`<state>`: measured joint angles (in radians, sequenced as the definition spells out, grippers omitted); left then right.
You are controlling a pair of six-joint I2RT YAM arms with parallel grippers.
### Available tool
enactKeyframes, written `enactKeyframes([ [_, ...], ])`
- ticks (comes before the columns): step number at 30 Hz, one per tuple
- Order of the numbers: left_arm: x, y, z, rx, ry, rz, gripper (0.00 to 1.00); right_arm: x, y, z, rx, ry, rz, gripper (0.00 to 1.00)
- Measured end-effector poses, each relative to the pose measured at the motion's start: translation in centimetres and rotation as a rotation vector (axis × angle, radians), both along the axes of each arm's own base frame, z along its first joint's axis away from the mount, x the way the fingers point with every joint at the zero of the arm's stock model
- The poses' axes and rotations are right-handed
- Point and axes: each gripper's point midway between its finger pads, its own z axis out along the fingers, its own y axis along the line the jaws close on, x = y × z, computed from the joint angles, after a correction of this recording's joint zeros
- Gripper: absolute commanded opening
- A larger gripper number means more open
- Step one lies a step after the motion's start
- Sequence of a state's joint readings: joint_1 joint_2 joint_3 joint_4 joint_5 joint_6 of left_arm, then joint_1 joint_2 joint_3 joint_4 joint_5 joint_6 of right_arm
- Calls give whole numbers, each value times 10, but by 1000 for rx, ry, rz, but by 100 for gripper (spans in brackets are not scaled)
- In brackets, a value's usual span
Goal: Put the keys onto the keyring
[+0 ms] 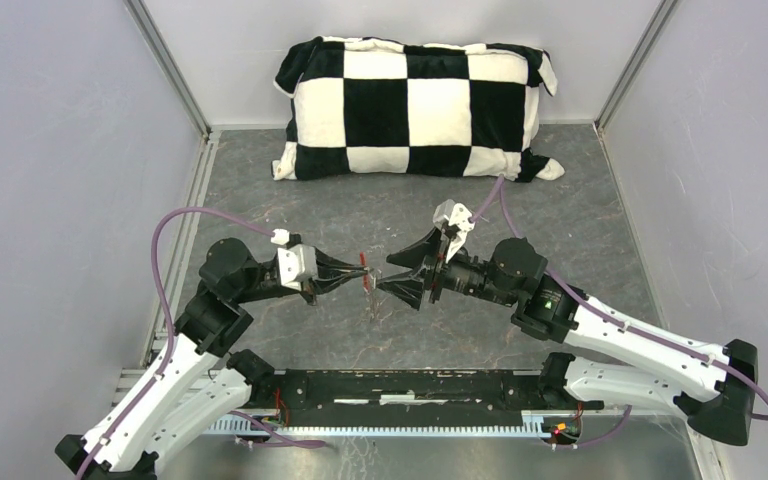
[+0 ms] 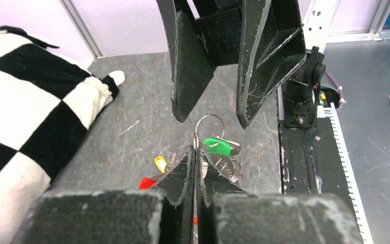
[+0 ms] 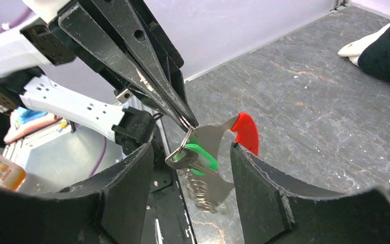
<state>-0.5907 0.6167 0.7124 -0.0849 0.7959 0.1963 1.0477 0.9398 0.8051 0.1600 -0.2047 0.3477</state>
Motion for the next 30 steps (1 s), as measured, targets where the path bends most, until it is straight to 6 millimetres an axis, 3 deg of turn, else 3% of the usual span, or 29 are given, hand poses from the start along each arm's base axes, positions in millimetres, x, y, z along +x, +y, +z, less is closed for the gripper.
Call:
enactKeyframes([
  [5, 3, -2, 11, -47, -7, 5, 2, 1, 1, 9, 46, 20, -2, 49],
  [15, 0, -2, 11, -61, -22, -2, 2, 9, 0, 15, 86, 51, -25, 3],
  [30, -3, -3, 14, -68, -36, -20, 2, 9, -2, 6, 83, 73, -24, 0],
])
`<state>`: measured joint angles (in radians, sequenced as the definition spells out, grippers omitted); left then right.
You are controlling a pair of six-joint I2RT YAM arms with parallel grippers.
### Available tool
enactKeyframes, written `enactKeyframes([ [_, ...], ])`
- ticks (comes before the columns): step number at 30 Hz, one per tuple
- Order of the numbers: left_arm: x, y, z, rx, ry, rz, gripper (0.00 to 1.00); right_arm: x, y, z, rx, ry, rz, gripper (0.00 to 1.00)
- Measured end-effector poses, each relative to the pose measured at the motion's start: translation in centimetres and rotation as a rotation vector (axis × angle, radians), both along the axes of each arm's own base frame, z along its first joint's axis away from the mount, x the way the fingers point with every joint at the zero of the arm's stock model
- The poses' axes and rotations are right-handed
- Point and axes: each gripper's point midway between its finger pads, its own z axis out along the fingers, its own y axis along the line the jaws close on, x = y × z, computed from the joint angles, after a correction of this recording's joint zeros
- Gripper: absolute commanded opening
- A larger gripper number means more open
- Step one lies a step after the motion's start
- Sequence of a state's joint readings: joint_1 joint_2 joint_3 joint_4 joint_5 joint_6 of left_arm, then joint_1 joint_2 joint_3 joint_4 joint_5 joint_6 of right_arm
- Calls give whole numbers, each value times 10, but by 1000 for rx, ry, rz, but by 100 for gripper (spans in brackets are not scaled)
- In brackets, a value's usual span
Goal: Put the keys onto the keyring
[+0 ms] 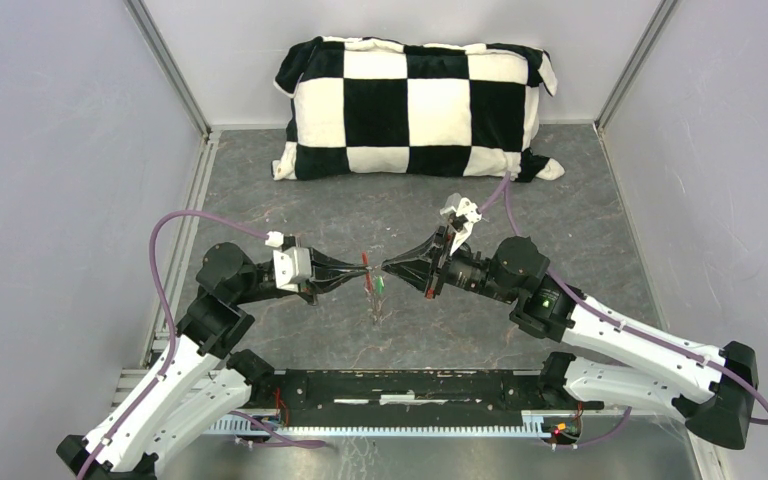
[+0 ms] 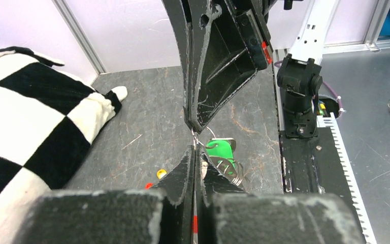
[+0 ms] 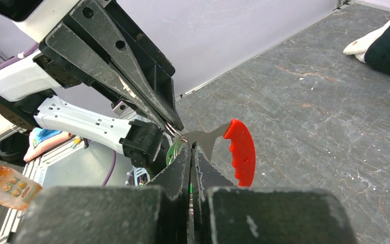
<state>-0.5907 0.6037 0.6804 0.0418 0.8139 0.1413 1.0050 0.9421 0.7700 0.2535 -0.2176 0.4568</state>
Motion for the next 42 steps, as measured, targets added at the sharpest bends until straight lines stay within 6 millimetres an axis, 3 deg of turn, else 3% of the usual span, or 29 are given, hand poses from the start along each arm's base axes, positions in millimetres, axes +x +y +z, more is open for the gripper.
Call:
enactKeyframes([
  [6, -1, -1, 3, -7, -13, -10, 2, -4, 4, -6, -12, 17, 30, 1],
  [8, -2, -1, 2, -6, -13, -17, 2, -4, 6, -8, -17, 24, 39, 6],
  [11, -4, -1, 2, -5, -14, -28, 2, -5, 7, -10, -21, 30, 47, 18],
  [15, -5, -2, 2, -5, -16, -36, 2, -6, 7, -11, -24, 28, 57, 43],
  [21, -10, -3, 1, 1, -14, -64, 2, -8, 3, -7, -46, -76, 71, 59],
  [28, -18, -6, -6, 24, 11, -126, 2, -26, -10, 24, -23, -410, 143, 53],
  [36, -25, -8, -2, 34, 17, -181, 2, -41, 4, 7, -66, -557, 299, 46],
  [42, -31, -7, 0, 38, 17, -210, 2, -44, 5, 7, -65, -588, 317, 43],
])
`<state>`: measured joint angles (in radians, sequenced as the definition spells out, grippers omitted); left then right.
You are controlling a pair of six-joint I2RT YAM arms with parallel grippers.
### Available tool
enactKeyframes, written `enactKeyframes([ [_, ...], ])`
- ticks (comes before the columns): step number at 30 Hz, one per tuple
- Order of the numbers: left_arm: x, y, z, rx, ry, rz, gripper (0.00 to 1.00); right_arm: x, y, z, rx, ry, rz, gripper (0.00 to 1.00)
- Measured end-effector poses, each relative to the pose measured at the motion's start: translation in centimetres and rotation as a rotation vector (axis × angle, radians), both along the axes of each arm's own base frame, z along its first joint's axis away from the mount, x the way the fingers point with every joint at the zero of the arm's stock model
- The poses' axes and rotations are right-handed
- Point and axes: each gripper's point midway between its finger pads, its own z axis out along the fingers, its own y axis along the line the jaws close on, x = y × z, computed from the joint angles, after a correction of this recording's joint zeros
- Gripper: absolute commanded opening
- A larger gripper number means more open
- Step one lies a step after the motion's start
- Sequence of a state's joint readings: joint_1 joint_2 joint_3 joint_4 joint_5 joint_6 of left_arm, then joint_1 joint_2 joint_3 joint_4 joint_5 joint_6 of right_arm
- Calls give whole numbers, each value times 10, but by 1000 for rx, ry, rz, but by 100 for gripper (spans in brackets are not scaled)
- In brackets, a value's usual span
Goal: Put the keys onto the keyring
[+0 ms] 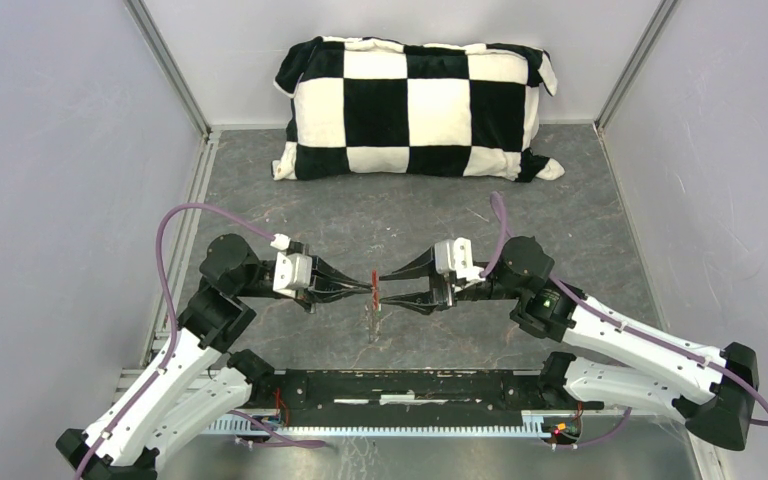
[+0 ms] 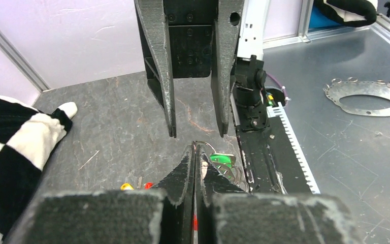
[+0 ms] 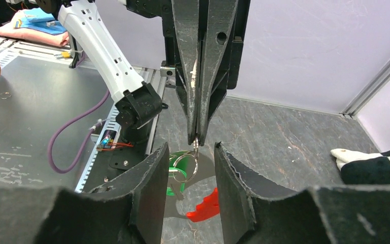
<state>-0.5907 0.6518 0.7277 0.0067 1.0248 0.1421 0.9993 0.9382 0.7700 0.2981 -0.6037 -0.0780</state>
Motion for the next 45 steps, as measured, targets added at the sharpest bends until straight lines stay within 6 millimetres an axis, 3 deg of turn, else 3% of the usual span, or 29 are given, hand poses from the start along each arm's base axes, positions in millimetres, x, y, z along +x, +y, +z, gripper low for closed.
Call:
enactKeyframes([
  [8, -5, 0, -1, 7, 7, -25, 2, 3, 4, -7, -19, 9, -1, 37],
  [10, -5, 0, 0, 6, 6, -25, 2, 4, 5, -9, -24, 12, -2, 28],
  [13, -5, 0, 1, 6, 5, -26, 2, 5, 6, -13, -33, 19, -5, 2],
  [14, -5, 0, 1, 6, 5, -25, 2, 5, 7, -13, -35, 18, -6, 0],
  [18, -4, 1, -2, 15, 15, -23, 3, 7, 6, -17, -49, 32, -16, 1],
  [21, -1, 0, -10, 48, 20, -18, 17, 8, 5, -23, -83, 52, -25, 0],
  [27, 10, 0, -26, 172, 22, -12, 29, 18, 10, -27, -216, 114, -58, 1],
  [36, 21, 5, -53, 358, 15, -34, 27, 32, 14, -54, -467, 206, -107, 1],
  [45, 18, 12, -75, 444, 18, -68, 23, 27, 21, -61, -585, 212, -102, 1],
])
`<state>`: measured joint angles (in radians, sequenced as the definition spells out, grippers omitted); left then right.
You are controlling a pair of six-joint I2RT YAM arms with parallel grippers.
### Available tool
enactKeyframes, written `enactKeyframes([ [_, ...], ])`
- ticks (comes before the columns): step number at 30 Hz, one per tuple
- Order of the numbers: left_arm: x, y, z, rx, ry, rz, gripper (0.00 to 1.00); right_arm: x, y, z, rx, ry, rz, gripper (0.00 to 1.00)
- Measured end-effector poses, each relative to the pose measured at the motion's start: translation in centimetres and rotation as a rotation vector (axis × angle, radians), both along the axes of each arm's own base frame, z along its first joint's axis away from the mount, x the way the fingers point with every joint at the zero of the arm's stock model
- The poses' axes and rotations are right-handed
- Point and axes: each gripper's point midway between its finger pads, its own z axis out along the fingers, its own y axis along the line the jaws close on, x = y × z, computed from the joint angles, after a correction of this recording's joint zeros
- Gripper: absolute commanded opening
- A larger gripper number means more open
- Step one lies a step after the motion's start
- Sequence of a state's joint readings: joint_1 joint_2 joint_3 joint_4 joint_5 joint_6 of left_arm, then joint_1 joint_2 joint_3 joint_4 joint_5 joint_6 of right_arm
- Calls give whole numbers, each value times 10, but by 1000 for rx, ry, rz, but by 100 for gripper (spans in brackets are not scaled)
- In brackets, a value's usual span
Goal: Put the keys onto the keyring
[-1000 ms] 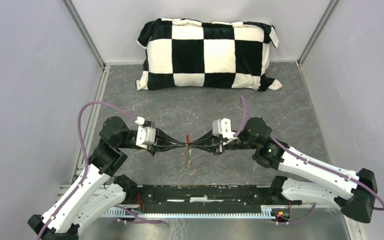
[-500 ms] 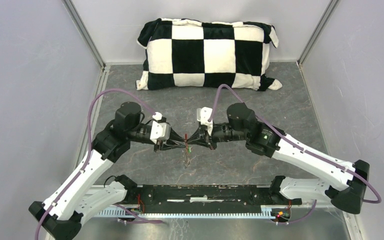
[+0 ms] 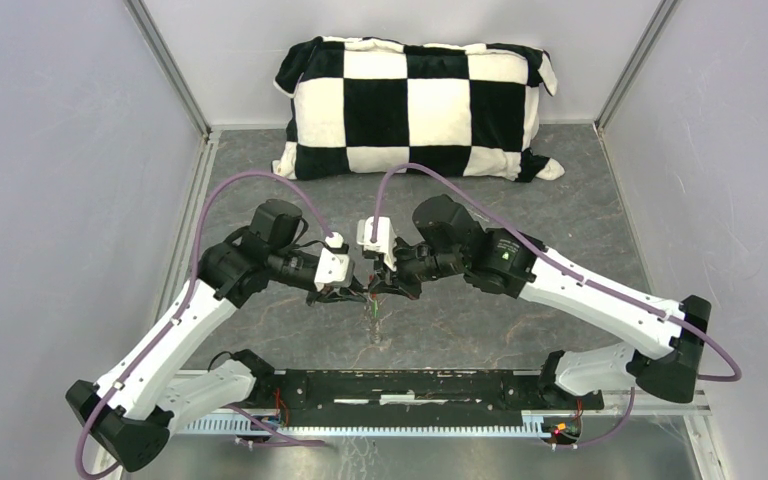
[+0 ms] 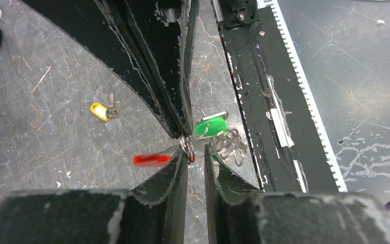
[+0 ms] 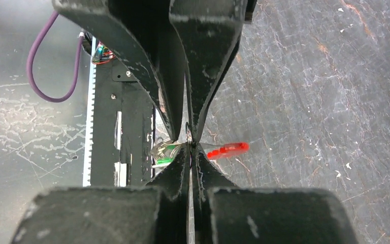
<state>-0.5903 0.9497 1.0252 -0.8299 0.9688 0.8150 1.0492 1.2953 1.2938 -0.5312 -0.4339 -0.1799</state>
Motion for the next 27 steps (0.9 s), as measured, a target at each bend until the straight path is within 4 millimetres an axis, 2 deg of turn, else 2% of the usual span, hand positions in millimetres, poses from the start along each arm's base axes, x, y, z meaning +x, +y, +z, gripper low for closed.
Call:
enactKeyframes([
  [10, 3, 2, -4, 30, -6, 12, 21, -1, 7, -1, -57, -5, -1, 1],
  [20, 3, 6, -2, 34, -27, 26, 29, -1, 8, 0, -87, -21, 1, 1],
  [27, 2, 9, 1, 34, -51, 32, 29, -1, 9, 2, -82, -24, 1, 1],
])
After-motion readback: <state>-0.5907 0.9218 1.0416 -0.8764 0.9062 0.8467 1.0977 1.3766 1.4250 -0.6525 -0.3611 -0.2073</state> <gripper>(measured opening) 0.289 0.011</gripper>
